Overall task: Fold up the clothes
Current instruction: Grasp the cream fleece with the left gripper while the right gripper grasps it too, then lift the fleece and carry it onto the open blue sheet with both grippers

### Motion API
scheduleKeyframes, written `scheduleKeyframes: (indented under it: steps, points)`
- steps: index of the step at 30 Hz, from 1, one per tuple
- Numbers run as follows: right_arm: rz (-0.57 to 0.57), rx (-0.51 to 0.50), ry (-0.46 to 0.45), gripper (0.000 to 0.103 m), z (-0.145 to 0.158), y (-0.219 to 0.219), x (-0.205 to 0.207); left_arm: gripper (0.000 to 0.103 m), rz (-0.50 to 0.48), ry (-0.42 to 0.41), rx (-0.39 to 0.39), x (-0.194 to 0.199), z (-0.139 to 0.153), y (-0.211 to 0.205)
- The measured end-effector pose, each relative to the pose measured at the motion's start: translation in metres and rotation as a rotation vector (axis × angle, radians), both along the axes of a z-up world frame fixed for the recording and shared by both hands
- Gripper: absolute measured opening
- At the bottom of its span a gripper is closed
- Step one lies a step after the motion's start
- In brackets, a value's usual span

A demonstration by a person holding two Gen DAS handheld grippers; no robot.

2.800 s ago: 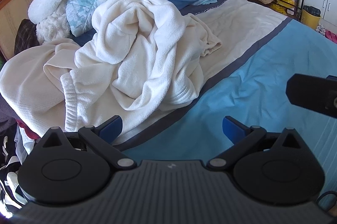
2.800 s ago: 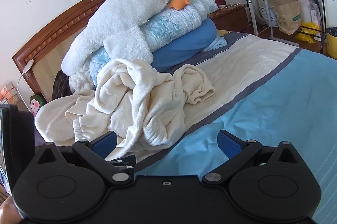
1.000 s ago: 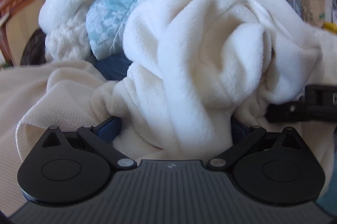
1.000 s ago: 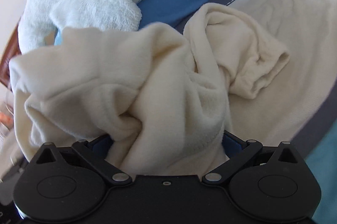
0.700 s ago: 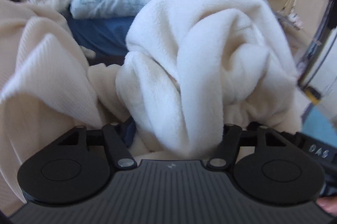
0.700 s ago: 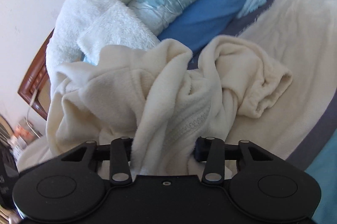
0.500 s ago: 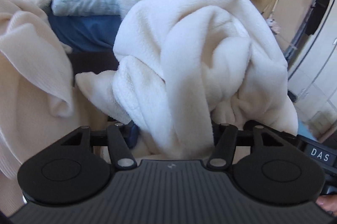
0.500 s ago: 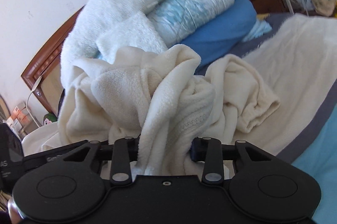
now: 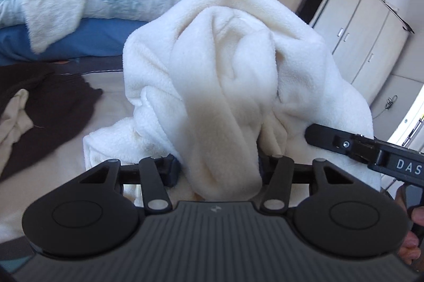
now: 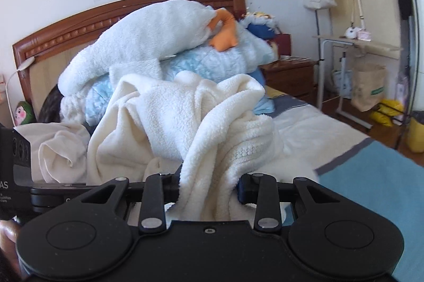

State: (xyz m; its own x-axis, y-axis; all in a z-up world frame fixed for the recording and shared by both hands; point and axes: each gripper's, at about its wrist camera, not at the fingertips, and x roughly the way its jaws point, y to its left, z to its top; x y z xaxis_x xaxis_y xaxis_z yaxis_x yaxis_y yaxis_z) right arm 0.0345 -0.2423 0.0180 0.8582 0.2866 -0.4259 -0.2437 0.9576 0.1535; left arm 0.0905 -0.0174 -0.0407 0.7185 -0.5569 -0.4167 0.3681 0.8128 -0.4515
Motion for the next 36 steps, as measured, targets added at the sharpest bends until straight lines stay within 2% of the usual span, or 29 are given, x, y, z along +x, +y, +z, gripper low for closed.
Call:
scheduleKeyframes:
  steps: [9, 13, 15, 17, 18, 19, 20, 21, 22, 23, 25, 27, 28, 30, 32, 36]
  points:
    - [-0.11, -0.013, -0.053, 0.033, 0.007, -0.065, -0.051, 0.048, -0.114, -0.007, 0.04, -0.017, 0.018, -0.082]
    - [-0.296, 0.029, -0.213, 0.032, 0.026, -0.105, -0.081, 0.047, -0.196, -0.085, 0.021, -0.015, 0.054, -0.135]
    - [-0.378, 0.024, -0.296, 0.032, 0.042, -0.125, -0.095, 0.047, -0.241, -0.125, -0.019, -0.012, 0.079, -0.162]
    - [-0.5, -0.002, -0.257, 0.033, 0.041, -0.154, -0.097, 0.05, -0.279, -0.202, -0.05, -0.015, 0.098, -0.189]
    - [-0.563, -0.016, -0.228, 0.043, 0.039, -0.169, -0.098, 0.057, -0.297, -0.233, -0.047, -0.018, 0.103, -0.204]
    - [-0.626, -0.029, -0.198, 0.062, 0.038, -0.185, -0.098, 0.062, -0.291, -0.234, -0.012, -0.017, 0.102, -0.221]
    - [-0.689, -0.043, -0.168, 0.076, 0.036, -0.2, -0.098, 0.074, -0.284, -0.234, 0.024, -0.015, 0.099, -0.238]
    - [-0.751, -0.057, -0.138, 0.102, 0.035, -0.215, -0.099, 0.084, -0.255, -0.215, 0.093, -0.014, 0.092, -0.253]
    - [-0.813, -0.071, -0.108, 0.102, 0.033, -0.23, -0.099, 0.085, -0.224, -0.196, 0.165, -0.013, 0.084, -0.267]
    - [-0.903, -0.032, -0.063, 0.102, 0.022, -0.248, -0.102, 0.085, -0.213, -0.185, 0.234, -0.014, 0.071, -0.279]
    - [-0.945, 0.138, 0.031, 0.102, -0.005, -0.275, -0.111, 0.085, -0.207, -0.157, 0.313, -0.015, 0.041, -0.288]
    - [-0.957, 0.317, 0.125, 0.101, -0.032, -0.3, -0.12, 0.085, -0.205, -0.099, 0.339, -0.013, 0.012, -0.288]
    - [-0.955, 0.361, 0.154, 0.101, -0.04, -0.307, -0.121, 0.085, -0.204, -0.058, 0.34, -0.01, 0.001, -0.286]
    - [-0.958, 0.415, 0.198, 0.101, -0.05, -0.315, -0.12, 0.085, -0.197, 0.025, 0.33, 0.001, -0.019, -0.279]
    - [-0.958, 0.45, 0.212, 0.101, -0.058, -0.311, -0.119, 0.085, -0.184, 0.072, 0.31, 0.006, -0.033, -0.274]
    - [-0.964, 0.464, 0.245, 0.101, -0.071, -0.3, -0.114, 0.085, -0.194, 0.098, 0.298, 0.001, -0.043, -0.265]
